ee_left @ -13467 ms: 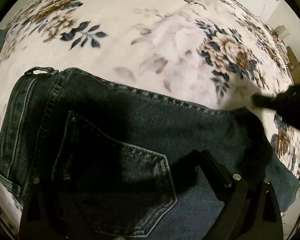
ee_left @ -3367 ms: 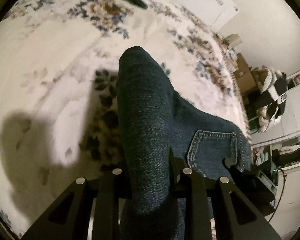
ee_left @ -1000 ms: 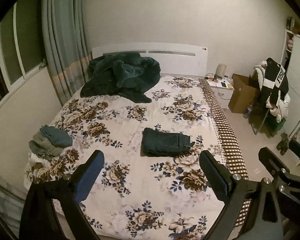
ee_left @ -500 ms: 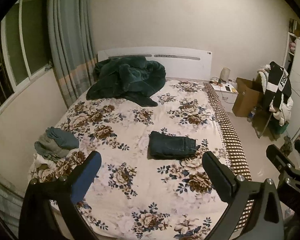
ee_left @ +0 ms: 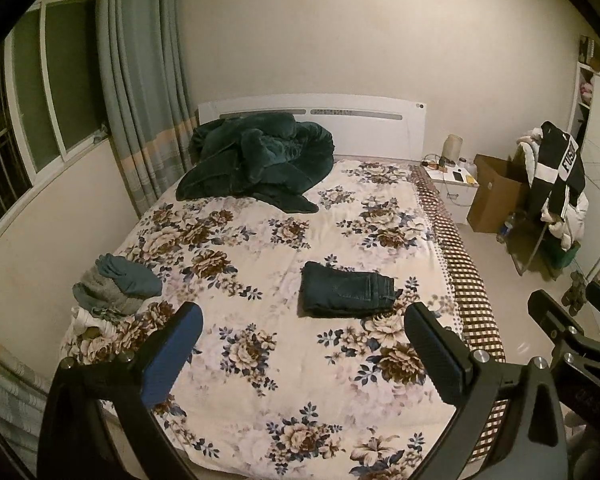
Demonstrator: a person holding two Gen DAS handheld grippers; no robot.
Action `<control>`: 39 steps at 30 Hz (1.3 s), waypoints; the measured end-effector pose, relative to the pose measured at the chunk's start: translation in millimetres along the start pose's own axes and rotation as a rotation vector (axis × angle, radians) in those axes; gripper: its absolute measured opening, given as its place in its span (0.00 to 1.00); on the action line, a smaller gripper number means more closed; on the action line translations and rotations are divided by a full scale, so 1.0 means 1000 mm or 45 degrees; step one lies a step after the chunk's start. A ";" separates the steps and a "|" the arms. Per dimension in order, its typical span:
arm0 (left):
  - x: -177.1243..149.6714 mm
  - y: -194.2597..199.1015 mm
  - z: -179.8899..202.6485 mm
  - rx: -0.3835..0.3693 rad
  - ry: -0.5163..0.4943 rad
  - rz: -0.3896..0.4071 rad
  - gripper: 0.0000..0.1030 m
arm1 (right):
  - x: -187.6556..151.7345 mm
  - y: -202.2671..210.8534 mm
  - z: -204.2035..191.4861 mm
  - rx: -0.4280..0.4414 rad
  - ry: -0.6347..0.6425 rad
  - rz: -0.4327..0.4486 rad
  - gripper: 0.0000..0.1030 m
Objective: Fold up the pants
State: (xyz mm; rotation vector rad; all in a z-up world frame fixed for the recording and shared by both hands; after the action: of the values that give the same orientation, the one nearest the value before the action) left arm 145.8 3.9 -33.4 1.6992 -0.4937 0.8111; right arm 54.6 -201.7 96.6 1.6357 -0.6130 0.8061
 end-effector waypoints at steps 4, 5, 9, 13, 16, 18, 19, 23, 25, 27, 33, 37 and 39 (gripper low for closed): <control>-0.001 -0.002 0.001 0.000 -0.003 -0.028 1.00 | -0.003 -0.002 0.002 0.000 -0.012 -0.011 1.00; -0.001 -0.003 0.001 0.002 -0.007 -0.030 1.00 | -0.004 -0.003 0.003 -0.001 -0.014 -0.015 1.00; 0.000 -0.004 0.003 0.016 -0.011 -0.024 1.00 | -0.009 -0.007 0.007 -0.011 -0.022 -0.022 1.00; 0.000 -0.004 0.004 0.017 -0.013 -0.025 1.00 | -0.009 -0.012 0.011 -0.020 -0.020 -0.023 1.00; 0.001 -0.005 0.005 0.011 -0.009 -0.036 1.00 | -0.009 -0.013 0.013 -0.021 -0.026 -0.025 1.00; 0.001 -0.006 0.005 0.009 -0.011 -0.040 1.00 | -0.009 -0.014 0.014 -0.024 -0.027 -0.025 1.00; 0.001 -0.006 0.005 0.008 -0.010 -0.041 1.00 | -0.009 -0.015 0.015 -0.027 -0.026 -0.025 1.00; 0.002 -0.007 0.004 0.009 -0.011 -0.036 1.00 | -0.011 -0.017 0.018 -0.029 -0.028 -0.029 1.00; 0.003 -0.008 0.003 0.008 -0.015 -0.035 1.00 | -0.011 -0.017 0.018 -0.027 -0.028 -0.032 1.00; 0.002 -0.008 0.001 0.003 -0.017 -0.034 1.00 | -0.014 -0.018 0.020 -0.026 -0.028 -0.033 1.00; 0.003 -0.009 0.000 -0.001 -0.019 -0.034 1.00 | -0.011 -0.019 0.020 -0.025 -0.026 -0.031 1.00; 0.002 -0.008 -0.001 0.004 -0.006 -0.024 1.00 | -0.012 -0.020 0.022 -0.023 -0.025 -0.033 1.00; 0.000 -0.007 -0.001 0.008 -0.001 -0.021 1.00 | -0.012 -0.021 0.023 -0.022 -0.026 -0.035 1.00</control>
State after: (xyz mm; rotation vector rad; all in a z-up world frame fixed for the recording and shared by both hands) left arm 150.3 6.7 -37.5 1.7072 -0.4775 0.8011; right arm 66.8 -219.8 71.4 1.6350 -0.6092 0.7626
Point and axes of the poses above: each gripper's, at about its wrist camera, not at the fingertips, and y roughly against the way its jaws point, z to its right, x to its top, the point moved 1 cm from there along -y, roughly the way its jaws point, and after that the axes turned 13 degrees about x, right-handed, at the moved point
